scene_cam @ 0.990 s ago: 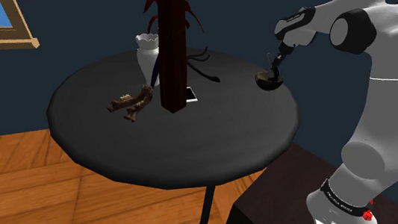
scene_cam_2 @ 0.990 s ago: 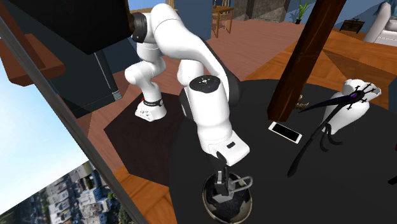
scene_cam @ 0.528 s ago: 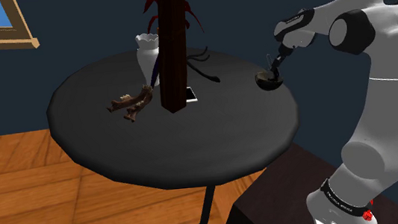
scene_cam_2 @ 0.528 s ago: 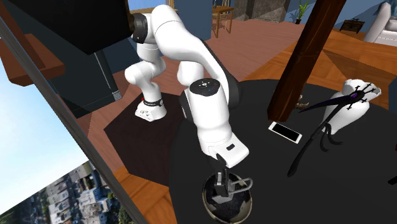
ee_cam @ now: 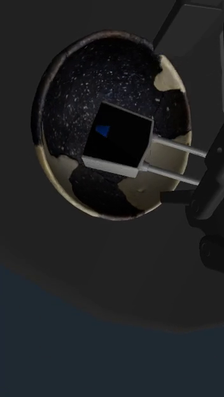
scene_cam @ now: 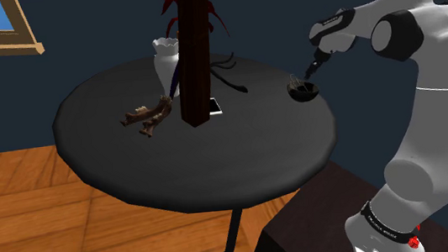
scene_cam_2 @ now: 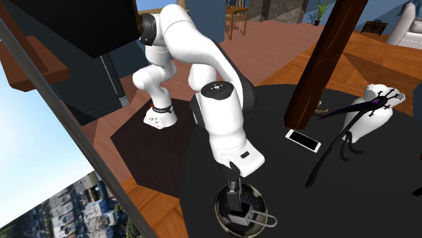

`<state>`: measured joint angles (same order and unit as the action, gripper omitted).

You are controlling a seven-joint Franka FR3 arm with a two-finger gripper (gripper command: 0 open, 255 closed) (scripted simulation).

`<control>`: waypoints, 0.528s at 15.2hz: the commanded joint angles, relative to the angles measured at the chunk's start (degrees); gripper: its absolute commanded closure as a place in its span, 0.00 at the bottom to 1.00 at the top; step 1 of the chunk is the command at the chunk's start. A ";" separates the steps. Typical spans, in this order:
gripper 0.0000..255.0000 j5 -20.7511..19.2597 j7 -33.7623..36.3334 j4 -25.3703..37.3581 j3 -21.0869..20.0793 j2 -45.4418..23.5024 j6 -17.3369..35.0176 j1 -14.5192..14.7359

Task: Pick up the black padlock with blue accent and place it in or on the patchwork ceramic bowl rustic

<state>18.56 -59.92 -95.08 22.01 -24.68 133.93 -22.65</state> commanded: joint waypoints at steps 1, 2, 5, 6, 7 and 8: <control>0.00 -1.13 0.67 -0.52 0.62 2.33 -1.64 0.56; 0.00 -1.82 1.07 -0.56 0.97 3.65 -2.81 0.83; 0.00 -2.37 1.39 -0.54 1.23 4.66 -3.76 1.03; 0.00 -2.37 1.38 -0.53 1.23 4.65 -3.77 1.03; 0.00 -2.37 1.38 -0.53 1.23 4.65 -3.77 1.03; 0.00 -2.37 1.38 -0.53 1.23 4.65 -3.77 1.03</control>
<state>16.20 -58.53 -95.62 23.23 -20.04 130.21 -21.61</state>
